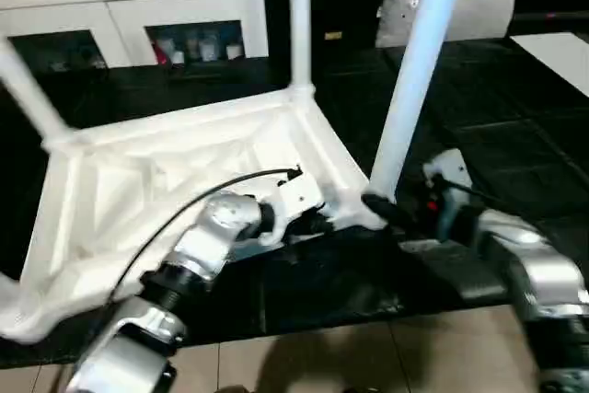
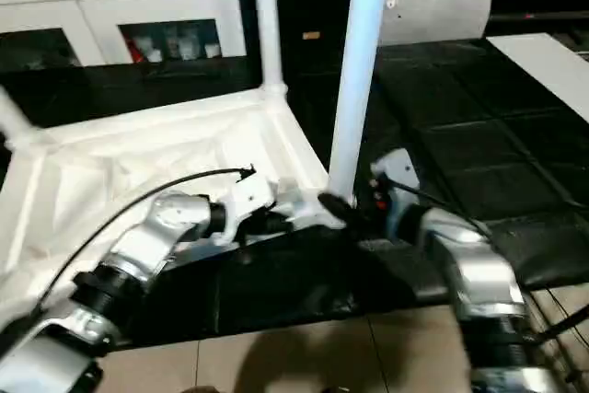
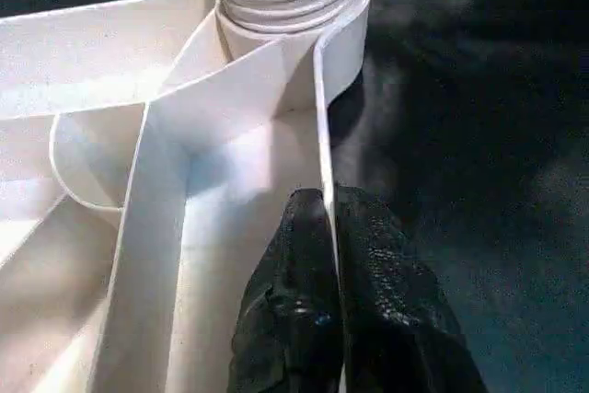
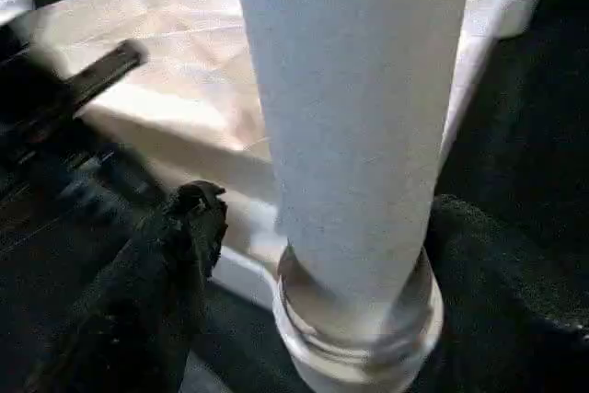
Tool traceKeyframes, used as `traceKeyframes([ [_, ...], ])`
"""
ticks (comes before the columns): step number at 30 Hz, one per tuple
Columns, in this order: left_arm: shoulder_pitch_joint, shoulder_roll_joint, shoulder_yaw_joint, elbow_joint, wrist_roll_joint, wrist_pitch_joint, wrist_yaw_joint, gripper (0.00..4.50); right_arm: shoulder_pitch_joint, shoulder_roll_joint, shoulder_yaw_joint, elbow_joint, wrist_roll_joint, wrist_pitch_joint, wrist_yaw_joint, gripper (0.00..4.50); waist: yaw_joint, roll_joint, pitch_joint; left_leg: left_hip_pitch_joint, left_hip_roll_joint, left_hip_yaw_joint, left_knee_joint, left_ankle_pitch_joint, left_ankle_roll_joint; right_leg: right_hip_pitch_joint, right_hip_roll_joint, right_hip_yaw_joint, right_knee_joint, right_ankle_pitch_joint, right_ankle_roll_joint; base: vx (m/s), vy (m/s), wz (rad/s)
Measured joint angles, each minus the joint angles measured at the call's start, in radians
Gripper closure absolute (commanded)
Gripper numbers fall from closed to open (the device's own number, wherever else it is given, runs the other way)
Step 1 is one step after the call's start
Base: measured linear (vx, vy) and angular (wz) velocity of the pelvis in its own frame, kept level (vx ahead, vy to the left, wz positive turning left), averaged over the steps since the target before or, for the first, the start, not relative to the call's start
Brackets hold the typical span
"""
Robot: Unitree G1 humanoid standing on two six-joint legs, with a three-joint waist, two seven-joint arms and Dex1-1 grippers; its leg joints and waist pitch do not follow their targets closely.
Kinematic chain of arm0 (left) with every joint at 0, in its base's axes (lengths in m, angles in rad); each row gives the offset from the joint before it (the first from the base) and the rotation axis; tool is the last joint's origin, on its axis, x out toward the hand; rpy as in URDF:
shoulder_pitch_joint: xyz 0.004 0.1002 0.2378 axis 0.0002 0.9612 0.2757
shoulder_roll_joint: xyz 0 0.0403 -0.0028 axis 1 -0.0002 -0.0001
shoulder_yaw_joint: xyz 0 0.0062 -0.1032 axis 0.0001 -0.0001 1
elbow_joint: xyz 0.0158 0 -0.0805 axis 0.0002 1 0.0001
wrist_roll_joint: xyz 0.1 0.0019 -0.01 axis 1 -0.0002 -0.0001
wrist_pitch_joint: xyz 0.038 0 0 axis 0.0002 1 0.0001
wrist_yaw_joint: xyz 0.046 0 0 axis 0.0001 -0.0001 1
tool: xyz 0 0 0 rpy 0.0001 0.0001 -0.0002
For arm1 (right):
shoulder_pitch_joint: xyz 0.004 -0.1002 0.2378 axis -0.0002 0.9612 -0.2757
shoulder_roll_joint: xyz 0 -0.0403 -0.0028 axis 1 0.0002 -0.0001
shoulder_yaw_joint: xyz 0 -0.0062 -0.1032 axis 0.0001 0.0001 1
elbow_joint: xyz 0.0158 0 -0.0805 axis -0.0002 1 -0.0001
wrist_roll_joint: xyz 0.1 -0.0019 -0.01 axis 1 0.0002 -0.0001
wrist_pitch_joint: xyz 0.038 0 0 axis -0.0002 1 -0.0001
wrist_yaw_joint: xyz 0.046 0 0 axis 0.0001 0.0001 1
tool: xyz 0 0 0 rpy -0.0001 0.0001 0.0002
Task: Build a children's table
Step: Rotate leg to tighten
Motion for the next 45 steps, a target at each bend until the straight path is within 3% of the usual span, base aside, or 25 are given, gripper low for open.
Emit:
traceKeyframes([
  [3,-0.001,0.043,-0.013,0.001,-0.009,-0.04,-0.077,4.5,0.002,-0.06,0.012,-0.017,0.013,0.002,0.092,0.45,0.004,0.0,0.0,0.0,0.0,0.0,0.0,0.0,0.0,0.0,0.0,0.0,0.0,0.0,0.0,0.0,0.0,0.0],
  [7,-0.005,0.106,-0.03,0.023,-0.029,-0.132,-0.208,4.5,0.02,-0.165,0.024,-0.034,0.049,0.003,0.266,0.61,0.023,0.0,0.0,0.0,0.0,0.0,0.0,0.0,0.0,0.0,0.0,0.0,0.0,0.0,0.0,0.0,0.0,0.0],
  [11,-0.014,0.124,-0.046,0.038,-0.041,-0.182,-0.293,4.5,0.023,-0.185,0.062,-0.041,0.076,0.003,0.358,0.83,0.036,0.0,0.0,0.001,0.0,0.0,0.002,0.0,0.0,0.001,0.0,0.0,0.001,0.0,0.0,0.0,0.0,0.0],
  [16,-0.014,0.124,-0.069,0.038,-0.062,-0.21,-0.373,4.5,0.022,-0.198,0.102,-0.047,0.077,0.003,0.422,1.42,0.053,-0.001,0.0,0.0,0.0,0.0,0.002,0.0,0.0,0.001,-0.001,0.0,0.001,0.0,0.0,0.0,0.0,0.0],
  [28,-0.015,0.122,-0.084,0.04,-0.068,-0.251,-0.421,4.5,0.02,-0.195,0.157,-0.047,0.075,-0.011,0.481,2.42,0.056,-0.001,0.0,0.0,0.0,0.0,0.002,0.0,0.0,0.001,-0.001,0.0,0.001,0.0,0.0,0.0,0.0,0.0],
  [36,-0.013,0.113,-0.075,0.038,-0.071,-0.21,-0.406,4.5,0.036,-0.19,0.142,-0.07,0.077,0.013,0.453,2.49,0.056,-0.001,0.0,0.002,0.0,0.0,0.002,0.0,0.0,0.003,-0.001,0.0,0.001,0.0,0.0,0.0,0.0,0.0],
  [40,0.005,0.092,-0.032,0.01,-0.068,-0.086,-0.304,4.5,0.052,-0.119,0.093,-0.095,0.067,0.071,0.284,2.5,0.043,-0.001,0.0,0.005,0.0,0.0,0.004,0.0,0.0,0.005,-0.001,0.0,0.002,0.0,0.0,0.0,0.0,0.0],
  [45,0.012,0.027,0.013,-0.011,-0.039,0.039,-0.126,4.5,0.013,0.017,0.037,-0.064,0.004,0.106,0.007,2.52,-0.016,-0.002,0.001,0.002,0.0,0.001,0.004,-0.003,-0.005,0.005,-0.001,0.001,0.001,0.0,0.0,0.0,0.0,0.0],
])
